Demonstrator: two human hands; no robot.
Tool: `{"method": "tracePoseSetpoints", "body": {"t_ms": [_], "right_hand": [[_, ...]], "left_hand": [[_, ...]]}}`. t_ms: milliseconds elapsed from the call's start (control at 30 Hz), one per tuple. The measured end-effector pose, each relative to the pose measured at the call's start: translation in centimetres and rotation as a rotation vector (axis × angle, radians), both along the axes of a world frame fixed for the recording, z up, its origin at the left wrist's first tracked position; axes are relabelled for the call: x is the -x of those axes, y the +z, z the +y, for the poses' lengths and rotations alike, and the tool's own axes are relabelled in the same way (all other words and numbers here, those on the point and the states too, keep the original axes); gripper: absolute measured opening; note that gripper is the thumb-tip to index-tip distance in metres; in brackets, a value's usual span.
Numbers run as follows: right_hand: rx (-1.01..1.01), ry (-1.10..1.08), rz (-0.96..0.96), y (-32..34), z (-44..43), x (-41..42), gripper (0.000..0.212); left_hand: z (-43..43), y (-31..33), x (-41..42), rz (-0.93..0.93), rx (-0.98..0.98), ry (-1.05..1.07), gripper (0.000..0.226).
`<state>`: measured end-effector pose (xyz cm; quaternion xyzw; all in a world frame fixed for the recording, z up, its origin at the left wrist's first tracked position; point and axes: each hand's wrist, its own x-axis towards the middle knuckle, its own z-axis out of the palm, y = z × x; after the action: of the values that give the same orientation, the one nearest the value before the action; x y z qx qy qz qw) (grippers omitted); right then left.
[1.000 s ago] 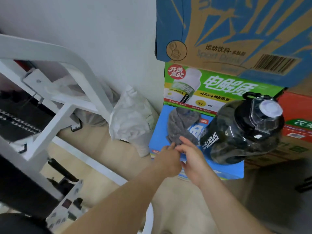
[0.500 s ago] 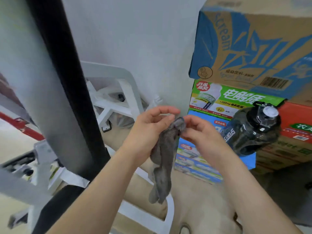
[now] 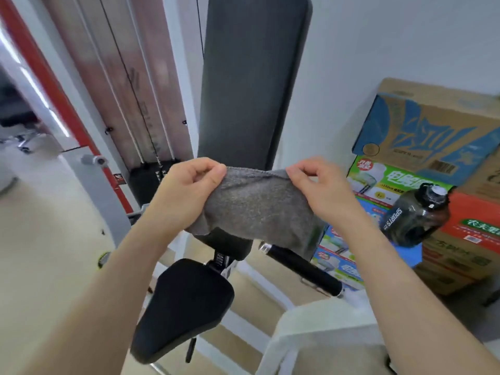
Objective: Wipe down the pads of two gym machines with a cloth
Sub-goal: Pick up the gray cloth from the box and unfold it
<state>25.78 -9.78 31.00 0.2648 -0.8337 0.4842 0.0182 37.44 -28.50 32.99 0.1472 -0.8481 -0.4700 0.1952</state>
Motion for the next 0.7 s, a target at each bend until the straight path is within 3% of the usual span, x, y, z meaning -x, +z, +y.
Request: {"method": "tracePoseSetpoints", "body": {"t_ms": [167,267,333,433,533,700], "right_hand": [[0.256,0.218,-0.491,1.3,-3.6,-5.3,0.039],[0.130,0.421,-0.473,0.5,-4.7,-8.8,0.041],[-0.029,0.546,-0.389,-0.8,-5.0,-10.6,0.026],[-0.257,0.623,-0.341,-4.0,-4.7,-12.5,0.011],[-0.241,0.555,-0.432,-8.3,-4.3,-14.4,0.006],[-0.111,0.417,-0.711,-13.2,-6.3,-17.2,0.006]], "left_hand": [[-2.9,1.9,-6.6,-0.013,-0.207,-0.032,0.027],[-4.6,2.1,-10.7,-0.154,-0.308,-0.083,0.030],[-5.8,1.3,-13.4,-0.268,-0.234,-0.093,0.028],[-6.9,-1.7,-17.4,-0.485,-0.050,-0.149,0.006],[-8.2,-6.1,-20.3,-0.660,0.070,-0.111,0.019],[-11.5,-12.3,-23.1,-0.604,0.097,0.066,0.030]]}}
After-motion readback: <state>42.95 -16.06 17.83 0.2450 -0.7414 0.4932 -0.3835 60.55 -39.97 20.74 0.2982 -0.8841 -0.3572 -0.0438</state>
